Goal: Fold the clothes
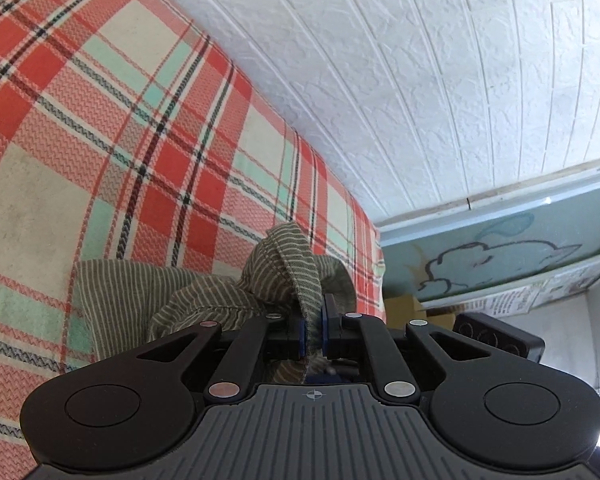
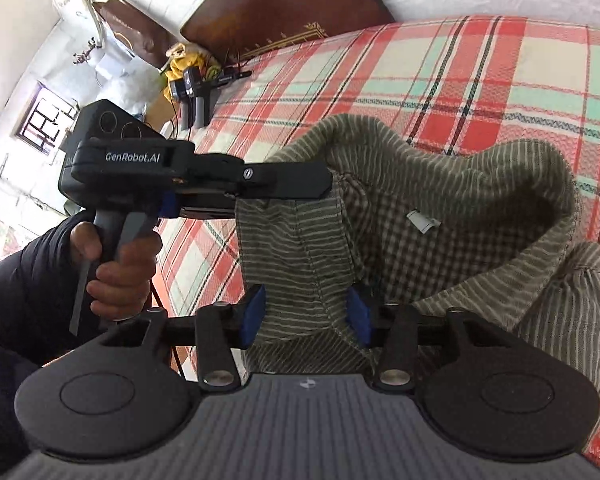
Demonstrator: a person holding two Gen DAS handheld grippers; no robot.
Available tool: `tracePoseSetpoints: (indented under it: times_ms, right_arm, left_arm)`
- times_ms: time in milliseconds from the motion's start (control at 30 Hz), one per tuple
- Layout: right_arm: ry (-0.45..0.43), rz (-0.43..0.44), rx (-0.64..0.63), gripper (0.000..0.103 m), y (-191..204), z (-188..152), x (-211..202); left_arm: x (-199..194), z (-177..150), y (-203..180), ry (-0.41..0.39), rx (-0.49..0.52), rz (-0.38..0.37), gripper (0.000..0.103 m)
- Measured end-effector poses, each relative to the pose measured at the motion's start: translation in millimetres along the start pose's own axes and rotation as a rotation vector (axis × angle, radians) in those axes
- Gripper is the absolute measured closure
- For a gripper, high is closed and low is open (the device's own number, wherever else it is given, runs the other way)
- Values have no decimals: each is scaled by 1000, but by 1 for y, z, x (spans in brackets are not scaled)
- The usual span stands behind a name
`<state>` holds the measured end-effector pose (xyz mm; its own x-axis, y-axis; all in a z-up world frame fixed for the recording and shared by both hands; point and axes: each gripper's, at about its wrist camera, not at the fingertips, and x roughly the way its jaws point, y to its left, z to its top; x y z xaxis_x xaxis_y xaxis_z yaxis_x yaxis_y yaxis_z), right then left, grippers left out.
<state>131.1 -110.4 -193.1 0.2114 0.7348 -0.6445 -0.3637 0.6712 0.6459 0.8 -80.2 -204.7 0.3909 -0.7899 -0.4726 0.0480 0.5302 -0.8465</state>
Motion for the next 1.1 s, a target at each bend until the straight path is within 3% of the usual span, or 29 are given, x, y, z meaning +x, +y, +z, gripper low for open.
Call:
tracePoseSetpoints:
  times_ms: [33, 267, 300, 500, 633, 733, 833, 933, 1100]
  right_arm:
    - [2, -7, 1, 95, 1, -1, 0]
    - [-71, -38, 45, 96, -5, -10, -20]
    - [-70, -45, 50, 96, -5, -11, -20]
    - [-91, -120, 109, 96, -17, -23, -24]
    - [-110, -115, 138, 96, -19, -29, -29]
    - [-118, -119, 131, 96, -14, -30, -28]
    - [-129, -117, 126, 96, -9, -29, -23]
    - [-127, -118, 107, 96, -4, -26, -17]
    - [-115, -122, 79, 96, 5, -27, -10]
  left_arm:
    - [0, 1, 2, -9, -6, 15, 87]
    - [5, 3, 25, -19, -68, 64, 89]
    - [6, 2, 25, -8, -67, 64, 77]
    - [-3, 11, 28, 46, -119, -17, 58]
    - [-22, 19, 23, -15, -77, 78, 58]
    - [-27, 21, 3, -6, 16, 172, 58]
    - [-14, 19, -35, 61, 211, 348, 58]
    - [3, 9, -67, 124, 376, 458, 57]
    - [34, -1, -96, 151, 498, 530, 50]
